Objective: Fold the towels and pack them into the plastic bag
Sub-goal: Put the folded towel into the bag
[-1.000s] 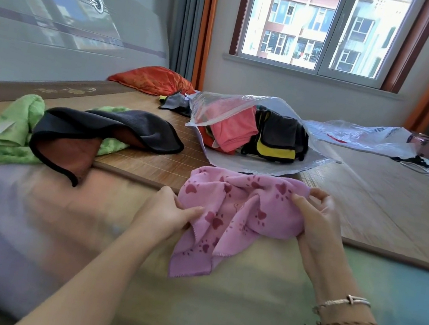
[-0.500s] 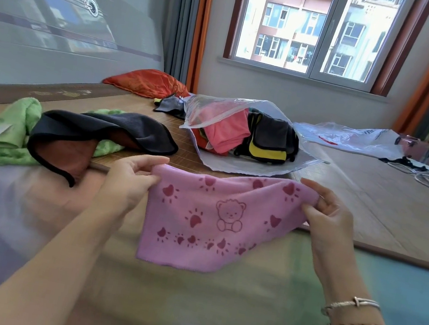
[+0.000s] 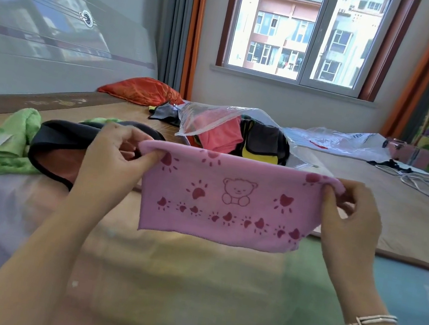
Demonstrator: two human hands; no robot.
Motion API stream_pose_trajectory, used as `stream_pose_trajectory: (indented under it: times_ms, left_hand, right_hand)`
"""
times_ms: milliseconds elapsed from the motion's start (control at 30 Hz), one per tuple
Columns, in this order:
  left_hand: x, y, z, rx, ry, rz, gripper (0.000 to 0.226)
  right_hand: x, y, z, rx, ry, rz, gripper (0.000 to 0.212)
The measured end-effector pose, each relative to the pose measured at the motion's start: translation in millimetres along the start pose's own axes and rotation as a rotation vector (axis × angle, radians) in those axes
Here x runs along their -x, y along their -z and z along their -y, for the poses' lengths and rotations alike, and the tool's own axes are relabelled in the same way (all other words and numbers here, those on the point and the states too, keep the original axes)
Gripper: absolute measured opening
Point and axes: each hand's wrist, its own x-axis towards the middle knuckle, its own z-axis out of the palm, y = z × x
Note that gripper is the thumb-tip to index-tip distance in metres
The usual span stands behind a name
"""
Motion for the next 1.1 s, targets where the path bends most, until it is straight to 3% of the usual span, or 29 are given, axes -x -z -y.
stream_pose_trajectory:
  times_ms: [133, 300, 433, 533, 700, 833, 933, 1100]
  left_hand:
    - [2.3, -8.0, -8.4, 0.249, 0.141, 0.170, 0.014]
    - [1.7, -38.7, 25.7, -0.191, 0.288, 0.239, 0.025]
    - [5.3, -58.0, 27.4, -0.159, 0.381, 0.253, 0.021]
    - [9.8, -71.4, 12.2, 0.086, 0.506, 0.272, 0.017]
    - [28.0, -91.6, -8.1, 0.513, 0.675, 0.390, 0.012]
    - [29.1, -89.6, -14.4, 0.751, 0.752, 0.495, 0.042]
    - [30.0, -87.8, -17.6, 0.786, 0.674, 0.639, 0.032]
    - [30.6, -77.2, -20.1, 0.798, 0.675, 0.680, 0.044]
  right_hand:
    - [-5.7, -6.5, -4.1, -0.080, -0.187, 0.016, 0.010]
    - [-11.9, -25.7, -22.3, 0.092, -0.370, 0.254, 0.016]
    - [-11.8, -34.0, -25.7, 0.234, -0.474, 0.382, 0.013]
    - [-10.9, -43.1, -11.7, 0.092, -0.561, 0.410, 0.013]
    - [7.4, -56.8, 34.8, -0.419, -0.614, 0.523, 0.019]
    - [10.9, -51.9, 47.3, -0.515, -0.569, 0.653, 0.019]
    - [7.6, -47.5, 43.3, -0.562, -0.574, 0.752, 0.027]
    - [6.9, -40.4, 39.1, -0.683, -0.607, 0.952, 0.043]
